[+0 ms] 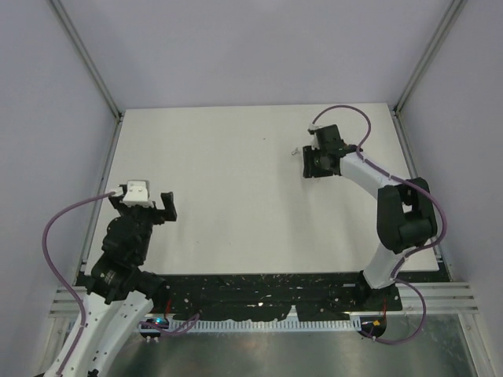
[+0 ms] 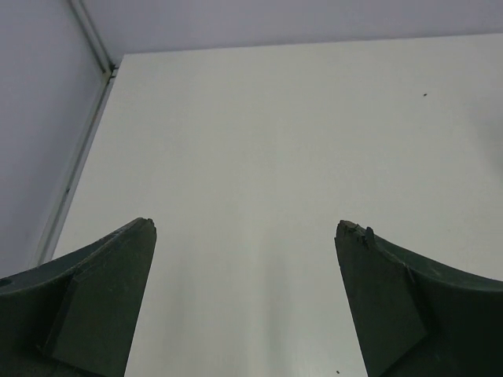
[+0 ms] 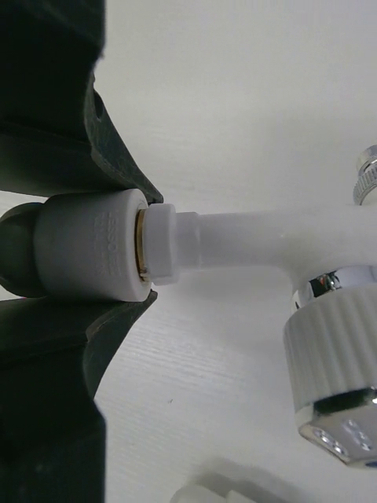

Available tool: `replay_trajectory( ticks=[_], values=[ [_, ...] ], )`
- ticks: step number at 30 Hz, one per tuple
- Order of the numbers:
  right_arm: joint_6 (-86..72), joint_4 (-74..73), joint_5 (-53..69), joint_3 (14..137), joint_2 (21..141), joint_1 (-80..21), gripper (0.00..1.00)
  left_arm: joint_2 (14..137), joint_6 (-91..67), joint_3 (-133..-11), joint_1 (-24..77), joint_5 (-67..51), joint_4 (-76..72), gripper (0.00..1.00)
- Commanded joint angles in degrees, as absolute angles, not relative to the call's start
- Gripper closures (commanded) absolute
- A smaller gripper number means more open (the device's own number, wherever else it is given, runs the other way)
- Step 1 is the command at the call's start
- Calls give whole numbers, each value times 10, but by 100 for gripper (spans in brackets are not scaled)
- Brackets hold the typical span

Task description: Install the water faucets

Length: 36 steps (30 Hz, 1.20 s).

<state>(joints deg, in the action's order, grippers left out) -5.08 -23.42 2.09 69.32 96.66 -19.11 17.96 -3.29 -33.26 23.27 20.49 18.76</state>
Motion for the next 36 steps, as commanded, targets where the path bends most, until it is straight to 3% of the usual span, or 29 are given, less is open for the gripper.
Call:
replay_trajectory(
  ticks=[1,8,12,14,20,25,32,36],
  values=[
    [-170,-193,3,725,1018,-140,92,179,-3,-338,228,299,182,0],
    [-222,-170,7,765,1098,-111,82,164,12,-329,227,301,173,0],
    [-241,-173,4,773,1116,-100,61,162,12,-329,225,302,172,1],
    [-234,-174,4,772,1111,-99,45,161,12,-328,225,304,171,0],
    [-213,-170,-24,745,1045,-98,21,151,5,-324,220,318,164,0],
    [-203,-171,-64,708,927,-98,7,139,4,-325,220,345,165,0],
    [-185,-187,-122,652,710,-98,5,109,-61,-369,220,353,218,0],
    [-151,-186,-145,595,523,-98,4,68,-77,-391,219,351,270,0]
  ],
)
